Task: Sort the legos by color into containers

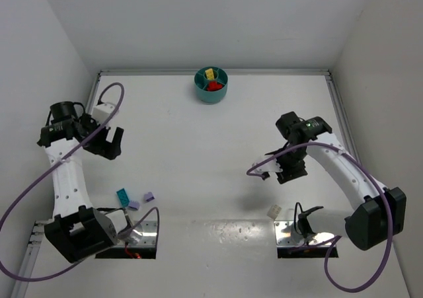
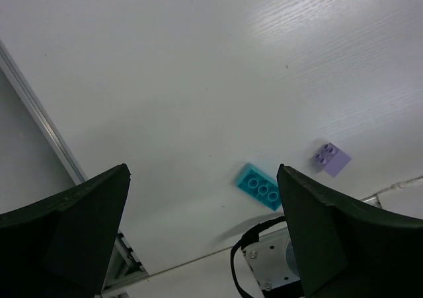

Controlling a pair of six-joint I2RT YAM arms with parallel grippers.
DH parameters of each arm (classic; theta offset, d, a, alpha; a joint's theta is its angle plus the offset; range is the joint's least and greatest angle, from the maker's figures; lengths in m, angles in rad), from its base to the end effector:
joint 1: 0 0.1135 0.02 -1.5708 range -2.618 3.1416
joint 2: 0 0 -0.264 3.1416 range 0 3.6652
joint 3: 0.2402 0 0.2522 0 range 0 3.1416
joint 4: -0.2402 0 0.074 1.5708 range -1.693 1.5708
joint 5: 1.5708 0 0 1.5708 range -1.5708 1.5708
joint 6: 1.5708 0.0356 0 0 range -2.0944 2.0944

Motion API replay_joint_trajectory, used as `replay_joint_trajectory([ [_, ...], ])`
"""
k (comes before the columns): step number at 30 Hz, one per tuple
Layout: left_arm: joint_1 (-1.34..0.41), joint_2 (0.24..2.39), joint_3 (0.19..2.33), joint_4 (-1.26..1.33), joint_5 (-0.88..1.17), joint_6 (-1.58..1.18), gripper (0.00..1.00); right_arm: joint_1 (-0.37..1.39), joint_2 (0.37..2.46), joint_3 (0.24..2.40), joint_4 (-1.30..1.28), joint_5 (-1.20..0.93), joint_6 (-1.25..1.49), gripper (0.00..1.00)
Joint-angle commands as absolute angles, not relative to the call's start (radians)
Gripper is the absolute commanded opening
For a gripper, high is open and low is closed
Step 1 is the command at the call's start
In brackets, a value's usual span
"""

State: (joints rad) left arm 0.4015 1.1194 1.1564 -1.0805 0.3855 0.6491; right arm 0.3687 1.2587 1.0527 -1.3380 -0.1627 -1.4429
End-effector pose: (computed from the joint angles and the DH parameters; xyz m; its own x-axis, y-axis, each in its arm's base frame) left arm 0.1905 0.0663 0.3276 -0.7473 0.2912 -0.5973 0.3311 0.9425 0.0453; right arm 0.1788 0.0753 0.2643 0.2378 -0.9574 -0.1640 -0.9707 -0.2401 -0.0059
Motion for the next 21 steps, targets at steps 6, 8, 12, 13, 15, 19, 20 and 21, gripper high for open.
replay_joint_trajectory([
  [6,0.597,1.215,1.216,-1.201,0.609,0.772,1.0,0.364,1.244,1.023,-1.396,-0.183,-1.499,0.58],
  [8,0.597,1.215,1.207,-1.175,0.583,0.772,1.0,0.364,1.253,1.023,-1.396,-0.183,-1.514,0.58],
  [12,0.597,1.215,1.195,-1.105,0.541,0.81,1.0,0.364,1.253,0.986,-1.405,-0.134,-1.577,0.59],
  [13,0.597,1.215,1.195,-1.091,0.531,0.795,1.0,0.364,1.253,0.986,-1.405,-0.133,-1.589,0.59],
  [15,0.586,1.224,1.206,-1.059,0.531,0.775,1.0,0.364,1.273,0.986,-1.405,-0.133,-1.601,0.65],
  [19,0.552,1.264,1.242,-1.035,0.55,0.752,1.0,0.383,1.295,0.996,-1.382,-0.121,-1.614,0.88],
  [20,0.552,1.275,1.253,-1.023,0.563,0.752,1.0,0.383,1.295,0.996,-1.373,-0.121,-1.614,0.9],
  [21,0.552,1.275,1.253,-1.008,0.575,0.752,1.0,0.383,1.305,0.996,-1.362,-0.121,-1.623,0.9],
])
